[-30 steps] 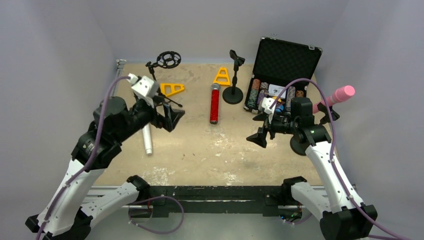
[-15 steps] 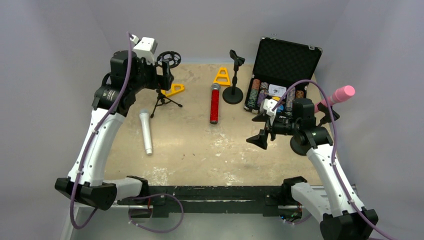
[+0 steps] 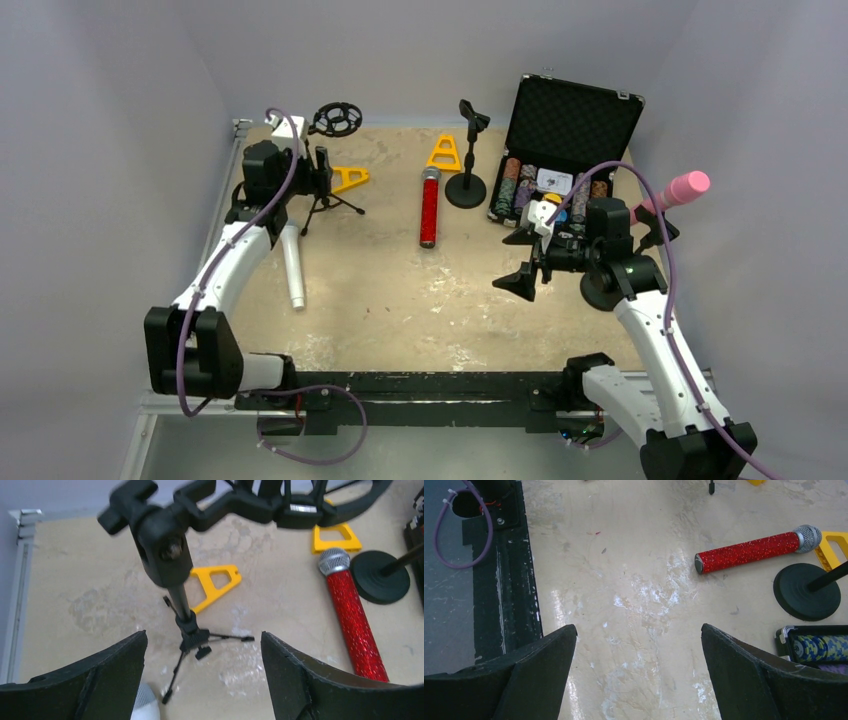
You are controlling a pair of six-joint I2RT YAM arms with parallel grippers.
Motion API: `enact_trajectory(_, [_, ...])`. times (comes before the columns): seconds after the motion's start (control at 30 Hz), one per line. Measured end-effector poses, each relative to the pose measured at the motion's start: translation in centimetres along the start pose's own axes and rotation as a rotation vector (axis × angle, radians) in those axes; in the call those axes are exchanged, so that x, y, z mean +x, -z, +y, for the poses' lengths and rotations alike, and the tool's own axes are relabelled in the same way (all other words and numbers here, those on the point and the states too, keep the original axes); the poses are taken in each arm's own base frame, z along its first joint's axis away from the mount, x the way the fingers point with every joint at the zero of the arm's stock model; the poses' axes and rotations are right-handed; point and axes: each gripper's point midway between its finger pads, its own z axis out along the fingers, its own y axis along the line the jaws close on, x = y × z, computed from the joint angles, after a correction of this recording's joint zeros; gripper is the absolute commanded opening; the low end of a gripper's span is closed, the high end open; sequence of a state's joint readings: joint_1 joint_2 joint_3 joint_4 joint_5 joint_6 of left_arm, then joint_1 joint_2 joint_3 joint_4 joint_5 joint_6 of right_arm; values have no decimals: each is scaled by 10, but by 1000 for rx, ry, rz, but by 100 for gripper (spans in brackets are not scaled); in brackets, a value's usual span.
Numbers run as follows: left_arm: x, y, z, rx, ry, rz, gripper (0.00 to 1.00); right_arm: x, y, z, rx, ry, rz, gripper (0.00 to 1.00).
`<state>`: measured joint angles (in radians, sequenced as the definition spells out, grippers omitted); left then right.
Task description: Attach the microphones to the stand
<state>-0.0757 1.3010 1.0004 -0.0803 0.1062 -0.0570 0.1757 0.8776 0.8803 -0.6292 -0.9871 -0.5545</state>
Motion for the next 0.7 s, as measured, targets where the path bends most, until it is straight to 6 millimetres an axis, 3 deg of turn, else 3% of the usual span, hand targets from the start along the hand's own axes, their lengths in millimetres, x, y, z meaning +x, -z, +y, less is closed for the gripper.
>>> enact_trajectory(0.13, [-17, -21, 10, -12, -36, -88, 83, 0, 0, 0, -1, 2, 1, 98])
enact_trajectory(0.3, [-25, -38, 16, -12, -71, -148, 70, 1, 0, 1, -1, 1, 2, 98])
enact_trajectory(0.4, [-24, -45, 18, -14, -80, -156, 49, 1, 0, 1, -2, 2, 2, 98])
enact_trajectory(0.53, [-14, -58, 17, 3, -88, -136, 5, 1, 0, 1, -2, 2, 3, 98])
enact_trajectory(0.57, [-12, -61, 18, 5, -93, -130, 0, 1, 0, 1, -2, 2, 3, 98])
enact_trajectory(0.7, [-15, -64, 12, 45, -101, -149, 0, 1, 0, 1, -1, 2, 3, 98])
